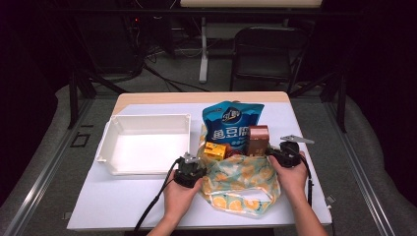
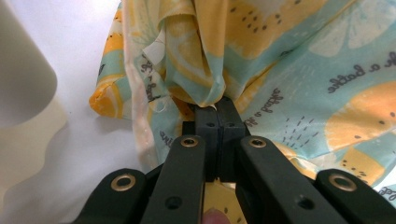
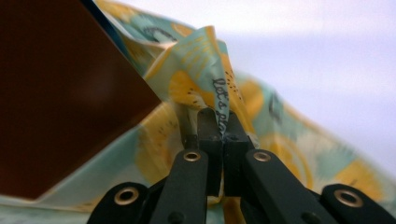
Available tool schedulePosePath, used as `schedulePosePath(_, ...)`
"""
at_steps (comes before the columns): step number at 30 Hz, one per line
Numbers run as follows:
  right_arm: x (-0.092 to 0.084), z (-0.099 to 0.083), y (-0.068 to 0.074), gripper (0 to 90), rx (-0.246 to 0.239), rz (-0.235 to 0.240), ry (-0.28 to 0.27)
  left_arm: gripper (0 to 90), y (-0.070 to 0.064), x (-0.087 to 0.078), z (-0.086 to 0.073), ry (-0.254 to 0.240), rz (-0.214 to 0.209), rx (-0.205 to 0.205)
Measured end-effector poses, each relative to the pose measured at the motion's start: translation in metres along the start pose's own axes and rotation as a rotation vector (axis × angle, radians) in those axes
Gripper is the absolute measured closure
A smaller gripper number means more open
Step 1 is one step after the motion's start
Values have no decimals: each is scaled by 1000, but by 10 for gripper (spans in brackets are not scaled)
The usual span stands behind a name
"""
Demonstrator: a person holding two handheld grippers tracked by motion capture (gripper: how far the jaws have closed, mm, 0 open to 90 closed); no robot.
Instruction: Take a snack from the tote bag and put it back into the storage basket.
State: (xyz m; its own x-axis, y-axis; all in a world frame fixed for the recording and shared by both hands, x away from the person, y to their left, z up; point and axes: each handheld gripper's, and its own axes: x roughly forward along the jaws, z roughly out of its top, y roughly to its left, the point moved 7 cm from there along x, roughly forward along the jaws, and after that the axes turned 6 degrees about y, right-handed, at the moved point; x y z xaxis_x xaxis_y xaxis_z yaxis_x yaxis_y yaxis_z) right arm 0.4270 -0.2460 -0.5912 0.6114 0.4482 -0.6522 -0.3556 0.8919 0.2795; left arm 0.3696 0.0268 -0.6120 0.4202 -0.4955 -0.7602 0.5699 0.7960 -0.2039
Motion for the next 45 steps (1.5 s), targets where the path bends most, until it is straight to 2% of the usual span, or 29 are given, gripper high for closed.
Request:
schedulePosePath(2,7,-7,-3,898,-2,-7,41,894,-1,-4,-1,1,-20,5)
schedulePosePath(4,6,-9,-3,851,-4,3,36,862,-3,-12,0,-19,-31,19)
schedulePosePath(8,-13,-3,0,645,-11,18,-50,764,-7,-30,4,-50,-58,53)
schedulePosePath(11,-34,-1,7,552,-27,6,-112,692,-11,-48,12,-117,-87,54)
schedulePosePath(14,-58,3,16,511,-42,-2,-186,642,-13,-64,22,-175,-78,63)
schedulePosePath(16,-67,2,22,508,-56,11,-200,615,-11,-73,30,-226,-63,59)
schedulePosePath(17,-70,2,26,508,-56,14,-218,606,-9,-76,35,-247,-45,55)
schedulePosePath(18,-72,1,28,508,-78,12,-211,593,-5,-78,41,-263,-22,46)
schedulePosePath(22,-69,4,31,507,-72,11,-224,531,7,-82,59,-306,5,-10)
schedulePosePath(26,-58,9,28,541,-57,-5,-223,514,14,-72,67,-280,19,-20)
schedulePosePath(28,-52,10,26,581,-45,10,-221,541,16,-64,67,-260,14,-33)
schedulePosePath(31,-45,9,23,652,-42,29,-197,639,16,-53,65,-229,30,-26)
schedulePosePath(35,-38,7,25,789,-53,53,-170,850,11,-38,61,-179,42,10)
schedulePosePath(36,-37,7,26,824,-54,58,-170,875,10,-36,60,-172,46,15)
schedulePosePath(39,-34,6,28,893,-65,63,-165,900,9,-30,58,-153,73,27)
schedulePosePath(41,-32,5,26,900,-79,50,-142,900,10,-27,56,-140,84,33)
schedulePosePath(43,-28,4,24,900,-72,40,-127,900,11,-23,52,-126,102,39)
schedulePosePath(45,-24,2,21,900,-57,25,-114,900,10,-19,49,-114,137,61)
